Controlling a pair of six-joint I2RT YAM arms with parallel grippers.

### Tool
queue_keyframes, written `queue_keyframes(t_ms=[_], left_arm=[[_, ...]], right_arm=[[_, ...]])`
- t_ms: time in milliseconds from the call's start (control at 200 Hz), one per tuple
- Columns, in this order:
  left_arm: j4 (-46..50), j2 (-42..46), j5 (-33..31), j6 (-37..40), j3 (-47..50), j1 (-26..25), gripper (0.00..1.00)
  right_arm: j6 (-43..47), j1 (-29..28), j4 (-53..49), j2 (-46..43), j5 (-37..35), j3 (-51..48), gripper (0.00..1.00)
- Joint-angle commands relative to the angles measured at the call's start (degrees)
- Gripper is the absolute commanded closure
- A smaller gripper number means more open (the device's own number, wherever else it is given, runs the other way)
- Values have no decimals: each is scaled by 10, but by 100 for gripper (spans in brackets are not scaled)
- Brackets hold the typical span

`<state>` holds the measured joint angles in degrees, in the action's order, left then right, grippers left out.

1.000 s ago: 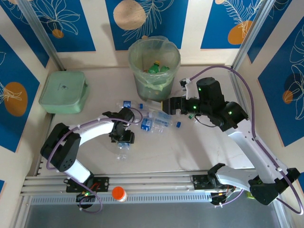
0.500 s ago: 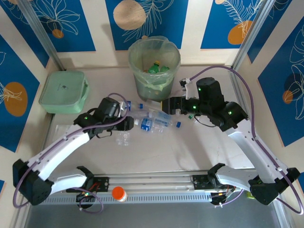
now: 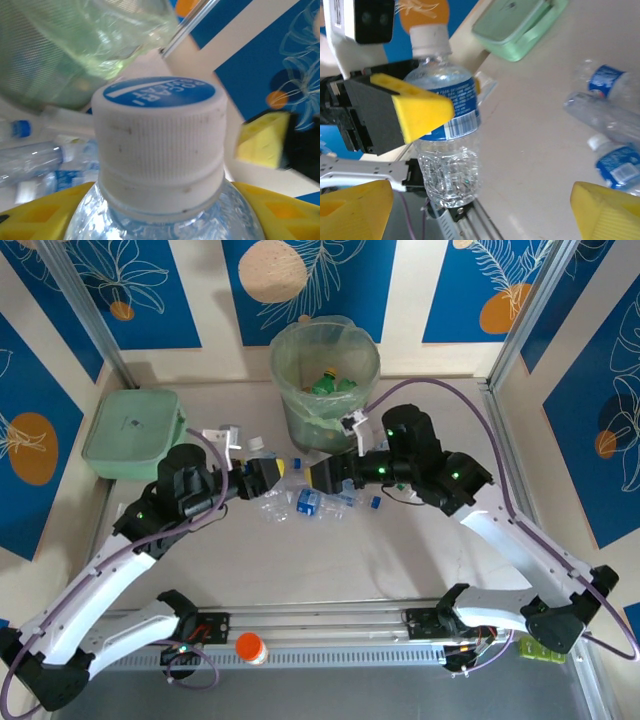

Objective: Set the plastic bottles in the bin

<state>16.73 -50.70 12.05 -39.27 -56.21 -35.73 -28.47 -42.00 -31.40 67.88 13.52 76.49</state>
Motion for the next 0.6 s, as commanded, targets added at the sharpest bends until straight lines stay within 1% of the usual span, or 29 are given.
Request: queue_keyframes(t_ms=[0, 125, 170, 255, 410, 505, 595], left_arm=[[-105, 9, 63, -55, 20, 6, 55], [-144, 16, 73, -71, 30, 7, 55], [-158, 20, 70, -76, 36, 8, 55], [-196, 24, 74, -95, 51, 8, 54], [-254, 21, 89, -136, 64, 9, 55], [-273, 24, 93, -143, 67, 9, 55], [-277, 26, 96, -143, 66, 9, 55]], right_arm=[[-10, -2, 49, -4, 59, 10, 6], [-27, 5, 100, -20, 128, -19, 3], [-35, 4, 126, -28, 159, -35, 0], [-53, -4, 171, -35, 206, -60, 1], [-48, -29, 162, -18, 193, -51, 1], [-51, -30, 154, -1, 184, -35, 1], [-63, -36, 178, 9, 193, -35, 1]])
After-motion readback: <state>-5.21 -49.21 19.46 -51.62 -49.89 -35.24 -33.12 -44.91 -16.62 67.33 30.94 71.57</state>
